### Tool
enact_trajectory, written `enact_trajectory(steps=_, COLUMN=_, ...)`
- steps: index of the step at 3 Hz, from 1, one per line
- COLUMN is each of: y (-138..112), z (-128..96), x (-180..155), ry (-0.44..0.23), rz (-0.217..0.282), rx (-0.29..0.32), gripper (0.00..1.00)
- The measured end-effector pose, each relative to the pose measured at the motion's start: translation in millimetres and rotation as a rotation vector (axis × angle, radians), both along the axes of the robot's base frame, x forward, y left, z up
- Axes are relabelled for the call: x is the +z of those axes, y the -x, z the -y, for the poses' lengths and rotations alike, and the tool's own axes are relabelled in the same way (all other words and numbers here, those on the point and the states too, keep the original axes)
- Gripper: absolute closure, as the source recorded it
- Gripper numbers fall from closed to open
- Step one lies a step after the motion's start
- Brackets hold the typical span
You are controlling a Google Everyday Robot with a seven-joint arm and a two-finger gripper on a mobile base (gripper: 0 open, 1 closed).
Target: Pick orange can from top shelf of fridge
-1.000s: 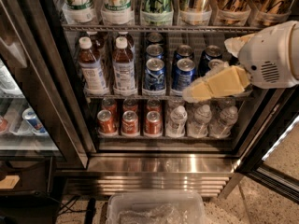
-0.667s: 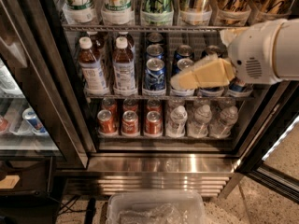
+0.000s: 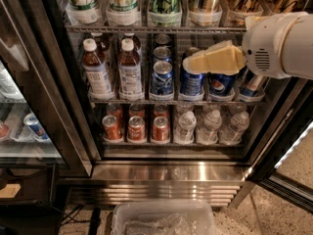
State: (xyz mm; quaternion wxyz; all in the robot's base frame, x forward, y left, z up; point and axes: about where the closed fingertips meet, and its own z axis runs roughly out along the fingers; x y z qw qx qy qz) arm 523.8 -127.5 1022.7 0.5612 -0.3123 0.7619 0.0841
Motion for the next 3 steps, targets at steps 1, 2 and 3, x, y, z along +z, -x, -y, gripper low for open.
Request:
enact_trajectory(steps=1, y=0.0, z=0.0, x=0.0, ry=0.0, rz=0.0, rx=0.0, gripper=0.0)
enact_trajectory(steps=2, y=-5.2, z=-7.8, x=3.3, ry=-0.034, rz=0.045, rx=-0.006, gripper=0.0)
enact_trajectory(steps=3, y=-17.9, z=-21.0, x=15.2, ry=-0.062, rz=0.147, rx=-0.03, gripper=0.0)
